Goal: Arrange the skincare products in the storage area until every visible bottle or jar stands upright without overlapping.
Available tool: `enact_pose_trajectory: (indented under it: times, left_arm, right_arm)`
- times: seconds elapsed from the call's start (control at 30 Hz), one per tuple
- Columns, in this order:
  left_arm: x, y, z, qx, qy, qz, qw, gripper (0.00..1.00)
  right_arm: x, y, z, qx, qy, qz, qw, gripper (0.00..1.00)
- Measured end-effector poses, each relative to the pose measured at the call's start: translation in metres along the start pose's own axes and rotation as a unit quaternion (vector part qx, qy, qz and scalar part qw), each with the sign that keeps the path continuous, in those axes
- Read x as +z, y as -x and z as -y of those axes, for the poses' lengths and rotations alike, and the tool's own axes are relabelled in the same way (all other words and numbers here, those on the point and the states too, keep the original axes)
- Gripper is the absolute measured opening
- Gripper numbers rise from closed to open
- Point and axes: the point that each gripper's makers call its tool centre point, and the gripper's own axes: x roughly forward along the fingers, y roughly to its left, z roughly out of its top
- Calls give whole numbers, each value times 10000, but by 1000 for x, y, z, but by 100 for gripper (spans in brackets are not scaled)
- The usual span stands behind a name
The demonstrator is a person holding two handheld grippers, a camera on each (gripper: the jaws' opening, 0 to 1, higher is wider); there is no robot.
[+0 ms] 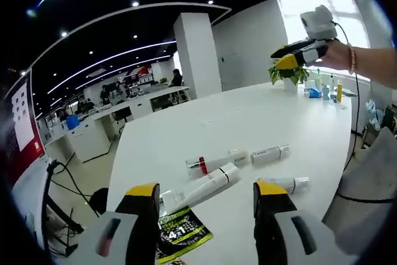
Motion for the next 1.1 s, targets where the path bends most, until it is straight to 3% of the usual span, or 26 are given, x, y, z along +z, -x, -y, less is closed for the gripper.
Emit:
enact_pose_trajectory:
  times: [0.2,0.33,0.6,0.73,0.83,1.1]
  left_arm:
    - [-4,2,-3,4,91,-56,9999,63]
    - [-6,4,-4,-17,204,-80,9998,63]
    - [-8,2,-4,-99,436,-139,9989,63]
    - [-10,2,-3,-99,405,-192,9989,63]
    - [-13,2,-4,-94,414,-249,9988,63]
    - [-16,1,-8,-49,484,-318,9983,63]
  right_arm:
    - [8,-30,-23,404,187,-70,9990,60]
    - [3,-50,-40,794,-80,-356,9962,59]
    - [-7,-81,-64,1185,284,-775,9895,57]
    - [-23,-93,-72,1350,443,-1138,9833,57]
    - [-46,-103,-76,1440,731,-1552,9746,57]
    - [-79,-124,-87,1706,880,-2077,9592,56]
